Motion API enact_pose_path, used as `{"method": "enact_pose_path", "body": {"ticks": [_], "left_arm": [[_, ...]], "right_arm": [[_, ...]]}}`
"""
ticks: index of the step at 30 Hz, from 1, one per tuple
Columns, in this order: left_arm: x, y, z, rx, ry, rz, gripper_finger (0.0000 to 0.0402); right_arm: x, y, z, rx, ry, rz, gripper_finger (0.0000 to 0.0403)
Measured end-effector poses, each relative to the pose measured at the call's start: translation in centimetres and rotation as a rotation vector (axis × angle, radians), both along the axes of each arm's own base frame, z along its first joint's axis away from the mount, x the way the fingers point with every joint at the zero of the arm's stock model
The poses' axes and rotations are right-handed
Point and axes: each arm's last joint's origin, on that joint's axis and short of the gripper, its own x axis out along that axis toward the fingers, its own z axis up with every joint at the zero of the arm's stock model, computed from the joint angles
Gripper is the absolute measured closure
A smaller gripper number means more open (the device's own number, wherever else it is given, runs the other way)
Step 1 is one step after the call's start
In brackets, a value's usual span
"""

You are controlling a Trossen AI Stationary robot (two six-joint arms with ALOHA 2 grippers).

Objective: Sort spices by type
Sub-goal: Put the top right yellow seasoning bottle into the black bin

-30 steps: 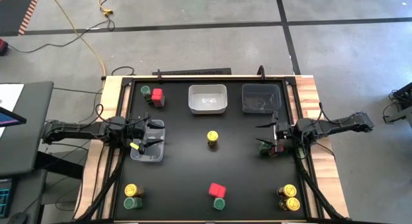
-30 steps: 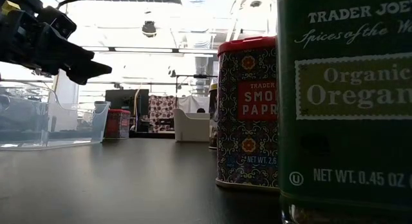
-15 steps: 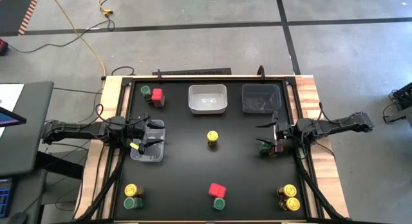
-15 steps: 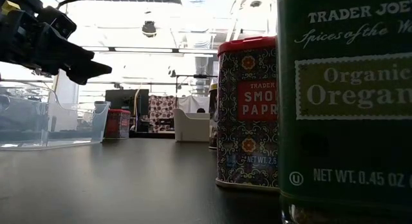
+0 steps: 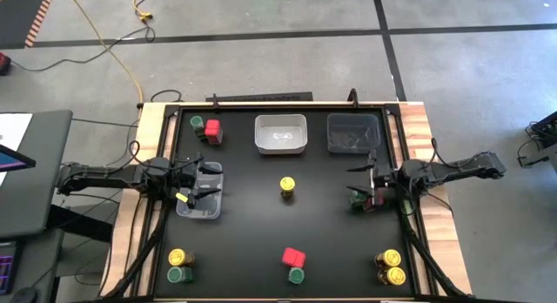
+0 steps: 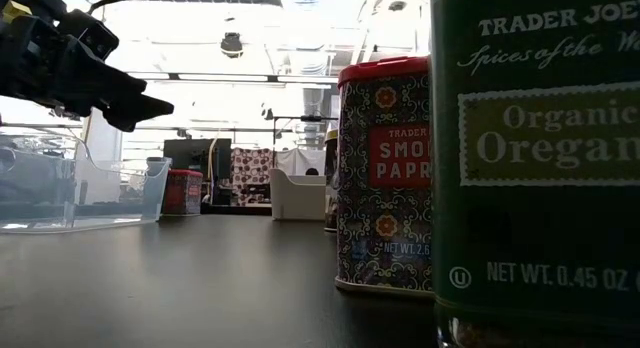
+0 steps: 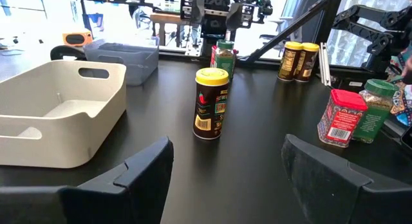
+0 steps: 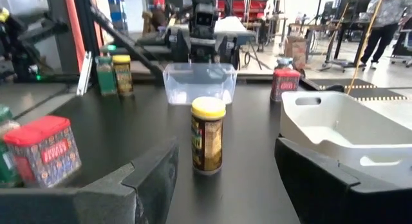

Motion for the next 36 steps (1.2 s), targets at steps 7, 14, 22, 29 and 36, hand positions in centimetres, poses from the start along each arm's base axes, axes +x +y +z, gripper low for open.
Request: {"method": "enact_pose_path", "body": {"ticks": [7,14,22,29,36], "left_arm": [[0.0,0.0,0.0,0.0,0.0,0.0,0.0123],[0.0,0.0,0.0,0.0,0.0,0.0,0.0123],[0.0,0.0,0.0,0.0,0.0,0.0,0.0123],[0.0,0.0,0.0,0.0,0.0,0.0,0.0123],[0.0,0.0,0.0,0.0,0.0,0.0,0.0123]], "right_arm": [[0.0,0.0,0.2,0.034,-0.022,0.002,0.0117],[0.0,0.0,0.3,0.036,-0.025,-0.001,0.0117],[0.0,-0.3,1.0,0.062,-0.086,-0.053,0.0117],[-0.8,-0.7,5.9,0.051,-0.022,-0.19,0.0117],[-0.7,-0.8,12.7,0.047,0.097,-0.333,0.0117]]}}
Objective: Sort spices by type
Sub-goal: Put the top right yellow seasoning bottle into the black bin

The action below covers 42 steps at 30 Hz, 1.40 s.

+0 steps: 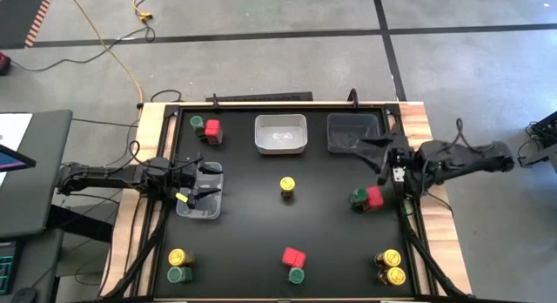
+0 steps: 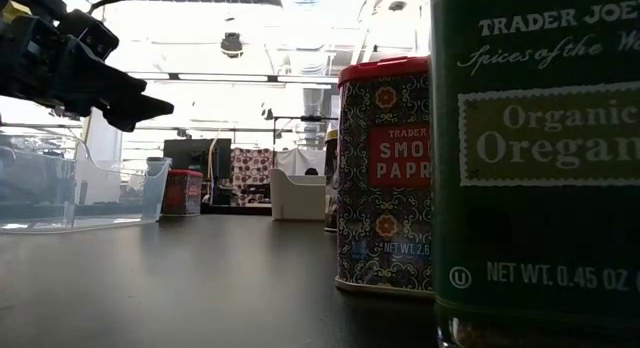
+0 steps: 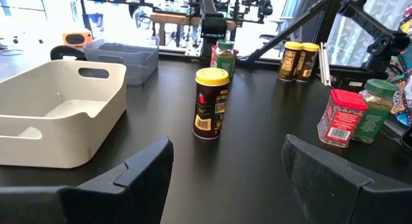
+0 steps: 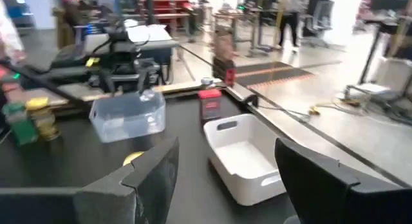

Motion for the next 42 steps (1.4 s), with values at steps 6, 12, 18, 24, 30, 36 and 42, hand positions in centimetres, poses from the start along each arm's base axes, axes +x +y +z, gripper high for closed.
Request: {"method": "enact_pose_path", "body": {"ticks": [6,12,18,24,30,36,42], "left_arm": [[0.0,0.0,0.0,0.0,0.001,0.0,0.0123],[0.0,0.0,0.0,0.0,0.0,0.0,0.0123],[0.0,0.0,0.0,0.0,0.001,0.0,0.0123],[0.0,0.0,0.0,0.0,0.001,0.0,0.0123],[0.0,0.0,0.0,0.0,0.001,0.0,0.0123],[0.0,0.0,0.0,0.0,0.001,0.0,0.0123],[0.0,0.0,0.0,0.0,0.001,0.0,0.0123]], "right_arm": [[1.7,0.7,4.5,0.192,0.164,-0.077,0.0117],[4.1,1.6,6.2,0.451,0.365,-0.187,0.0117],[6.3,2.3,5.7,0.401,0.47,-0.176,0.0117],[7.7,2.8,4.8,0.496,0.496,-0.201,0.0116],[8.1,3.2,3.7,0.626,0.595,-0.23,0.0084],[8.1,3.5,3.3,0.72,0.661,-0.218,0.0026],[8.0,4.0,3.2,0.851,0.68,-0.211,0.0006]]}}
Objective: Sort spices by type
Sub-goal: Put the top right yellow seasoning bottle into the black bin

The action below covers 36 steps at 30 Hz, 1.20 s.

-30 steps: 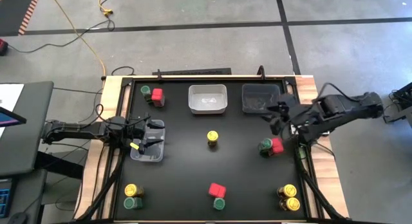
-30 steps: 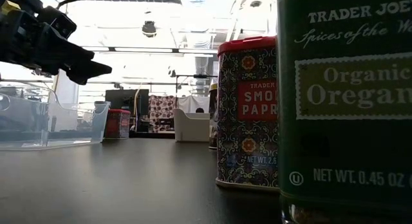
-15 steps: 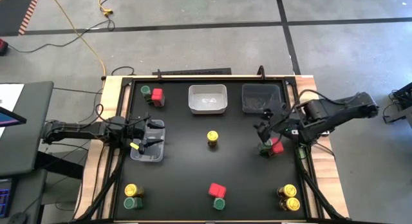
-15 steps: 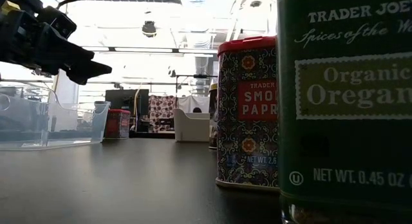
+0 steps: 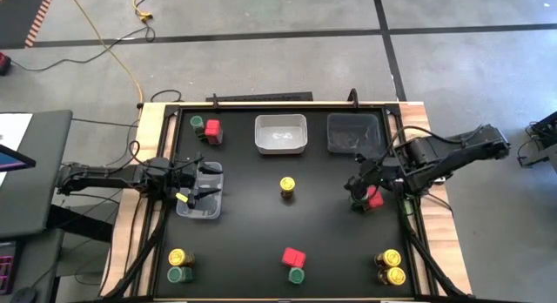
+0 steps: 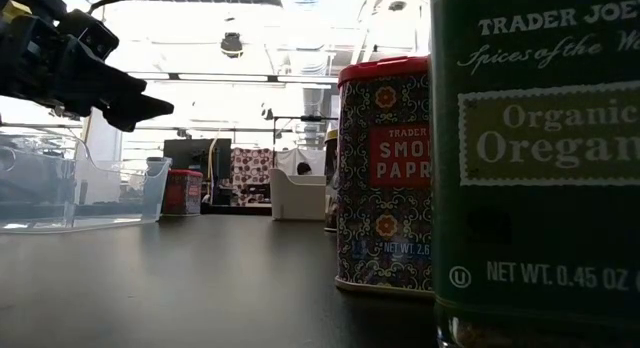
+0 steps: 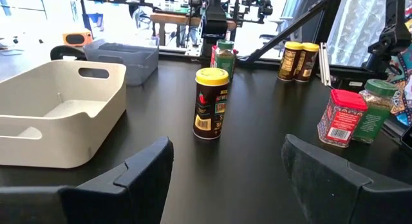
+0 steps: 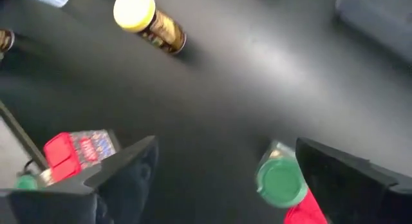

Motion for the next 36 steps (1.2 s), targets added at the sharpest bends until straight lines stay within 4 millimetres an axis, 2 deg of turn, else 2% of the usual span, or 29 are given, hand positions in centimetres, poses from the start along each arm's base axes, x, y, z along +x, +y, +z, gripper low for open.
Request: {"method": "enact_pose_path", "body": {"ticks": [4,8,13,25,36], "left_arm": [[0.0,0.0,0.0,0.0,0.0,0.0,0.0123],[0.0,0.0,0.0,0.0,0.0,0.0,0.0123],[0.0,0.0,0.0,0.0,0.0,0.0,0.0123],[0.0,0.0,0.0,0.0,0.0,0.0,0.0123],[0.0,0.0,0.0,0.0,0.0,0.0,0.0123]], "right_arm": [[-0.7,0.7,-0.3,0.07,0.063,-0.027,0.0007],[-2.2,1.7,-0.8,0.215,0.235,-0.125,0.001],[-3.6,4.5,-1.0,0.298,0.31,-0.128,0.0011],[-6.7,11.9,-3.6,0.191,0.493,-0.123,0.0011],[-6.5,16.2,-6.3,0.161,0.49,-0.053,0.0011]]}}
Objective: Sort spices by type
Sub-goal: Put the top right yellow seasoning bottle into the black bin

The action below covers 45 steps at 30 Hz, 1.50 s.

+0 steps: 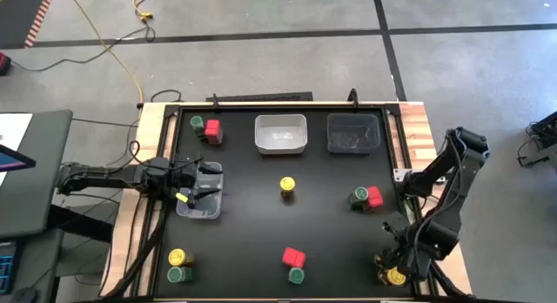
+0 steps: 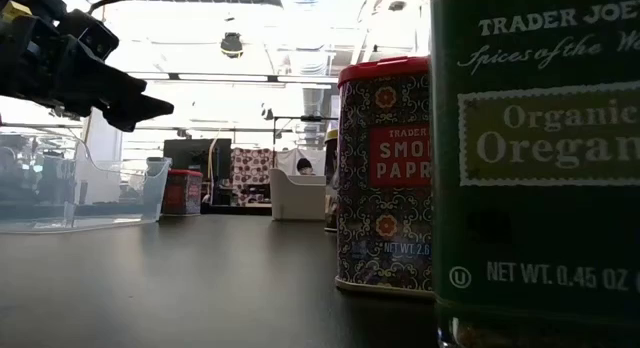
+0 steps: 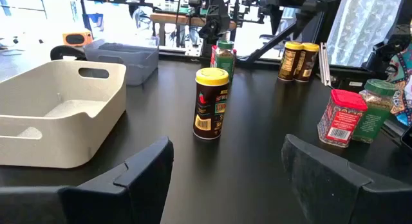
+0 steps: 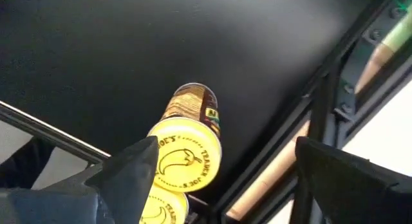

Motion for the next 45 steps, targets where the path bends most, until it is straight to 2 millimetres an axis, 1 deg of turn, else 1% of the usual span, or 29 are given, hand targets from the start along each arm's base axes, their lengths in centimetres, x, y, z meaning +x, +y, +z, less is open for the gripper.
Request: {"method": "enact_pose_path", "body": {"ticks": [4,11,13,20,25,33,42,45], "left_arm": [[0.0,0.0,0.0,0.0,0.0,0.0,0.0123],[0.0,0.0,0.0,0.0,0.0,0.0,0.0123],[0.0,0.0,0.0,0.0,0.0,0.0,0.0123],[0.0,0.0,0.0,0.0,0.0,0.0,0.0123],[0.0,0.0,0.0,0.0,0.0,0.0,0.0123],[0.0,0.0,0.0,0.0,0.0,0.0,0.0123],[0.0,0.0,0.0,0.0,0.0,0.0,0.0123],[0.0,0.0,0.0,0.0,0.0,0.0,0.0123]], "right_arm": [[0.3,0.8,-0.5,0.005,-0.043,0.007,0.0011],[0.3,0.9,-0.9,-0.002,-0.046,0.005,0.0011],[0.3,0.9,-1.3,0.0,-0.046,0.004,0.0011],[0.4,1.1,-3.4,0.044,-0.068,-0.005,0.0011],[0.3,0.9,-4.2,0.046,-0.043,-0.018,0.0017],[0.3,1.1,-4.3,0.078,-0.024,-0.006,0.0063],[0.3,1.1,-4.2,0.081,-0.022,-0.012,0.0147],[0.5,1.0,-4.2,0.081,-0.021,-0.029,0.0153]]}}
